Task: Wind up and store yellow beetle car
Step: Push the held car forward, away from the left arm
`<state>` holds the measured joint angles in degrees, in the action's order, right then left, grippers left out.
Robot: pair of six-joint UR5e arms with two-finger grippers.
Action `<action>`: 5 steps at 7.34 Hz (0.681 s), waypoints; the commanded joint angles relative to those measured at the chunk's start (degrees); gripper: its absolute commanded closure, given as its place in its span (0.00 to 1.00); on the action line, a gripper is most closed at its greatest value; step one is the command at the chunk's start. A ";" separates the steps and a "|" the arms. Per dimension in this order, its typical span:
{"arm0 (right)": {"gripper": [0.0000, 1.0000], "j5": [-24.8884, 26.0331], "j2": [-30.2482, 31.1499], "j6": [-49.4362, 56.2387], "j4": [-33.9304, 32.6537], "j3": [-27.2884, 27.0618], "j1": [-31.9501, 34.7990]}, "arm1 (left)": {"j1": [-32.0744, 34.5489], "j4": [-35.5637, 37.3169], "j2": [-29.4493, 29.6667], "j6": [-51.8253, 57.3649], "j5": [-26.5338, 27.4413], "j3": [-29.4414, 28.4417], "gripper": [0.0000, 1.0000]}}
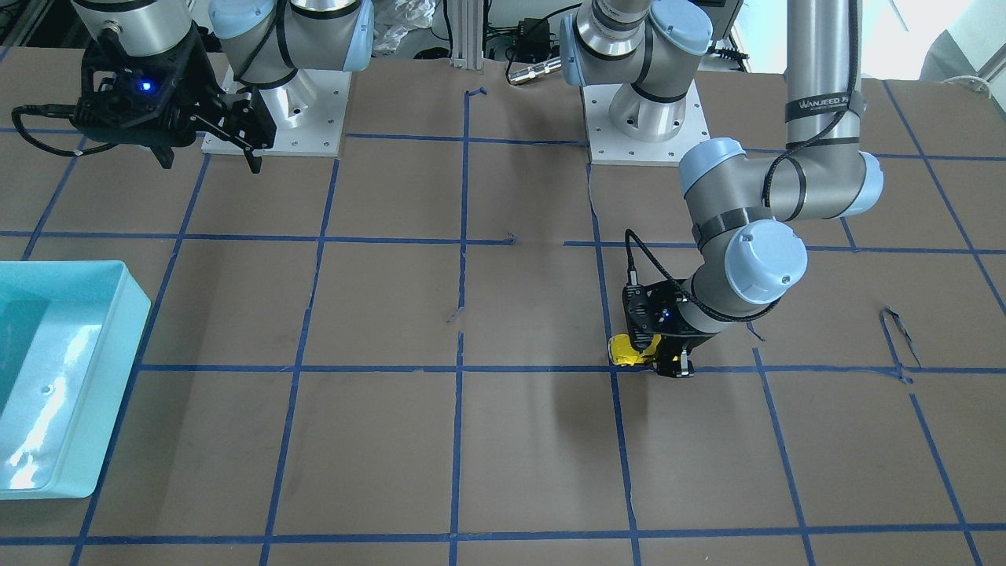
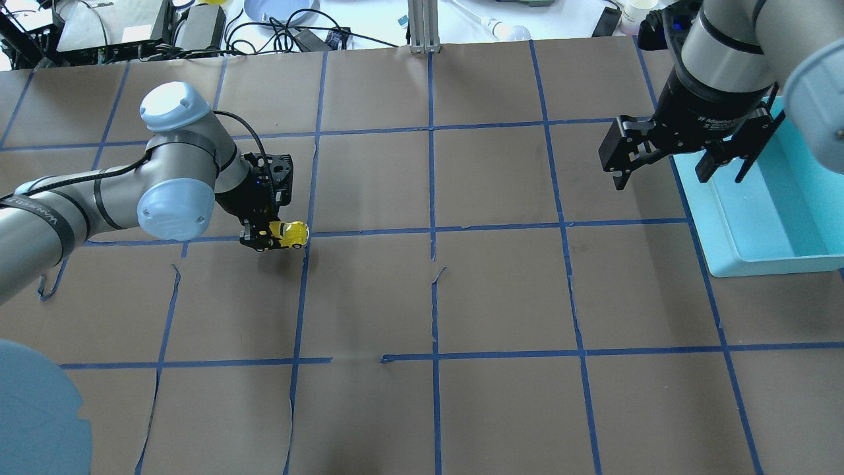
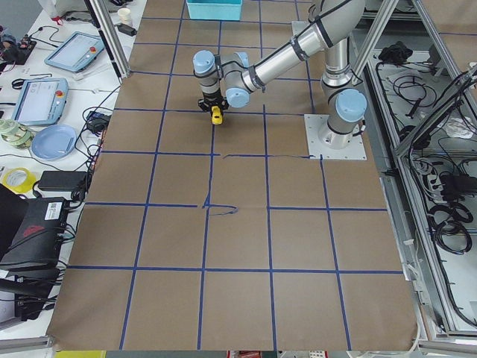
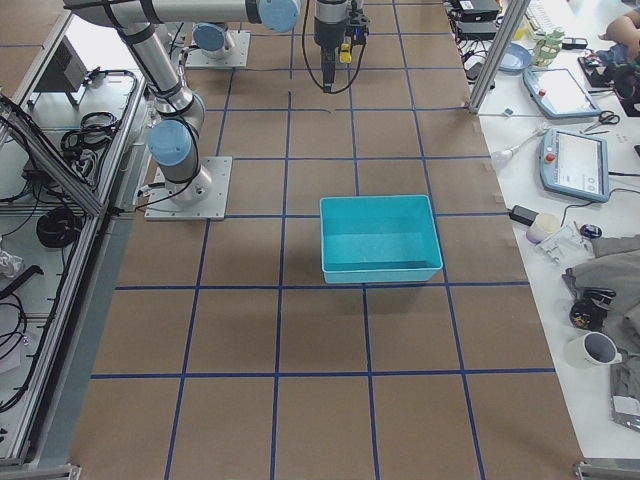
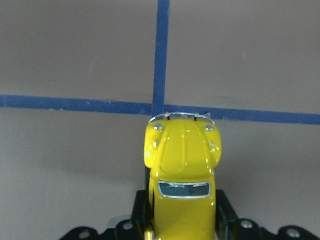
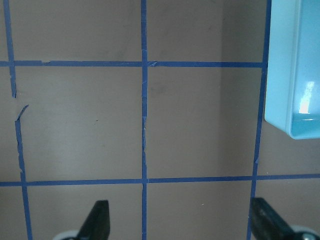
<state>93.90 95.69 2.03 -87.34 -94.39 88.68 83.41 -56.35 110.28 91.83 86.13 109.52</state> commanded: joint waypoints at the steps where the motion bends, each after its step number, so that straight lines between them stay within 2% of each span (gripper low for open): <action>1: 0.00 0.06 0.02 0.00 -0.02 0.00 0.00 | 0.97 3.18 0.46 -1.57 0.00 2.19 0.88; 5: 0.00 0.06 0.02 0.00 -0.02 0.00 0.09 | 1.41 5.54 0.99 -1.05 0.70 3.33 0.88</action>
<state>93.93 95.71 2.02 -87.36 -94.39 88.70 84.84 -52.05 111.14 90.53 86.67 112.14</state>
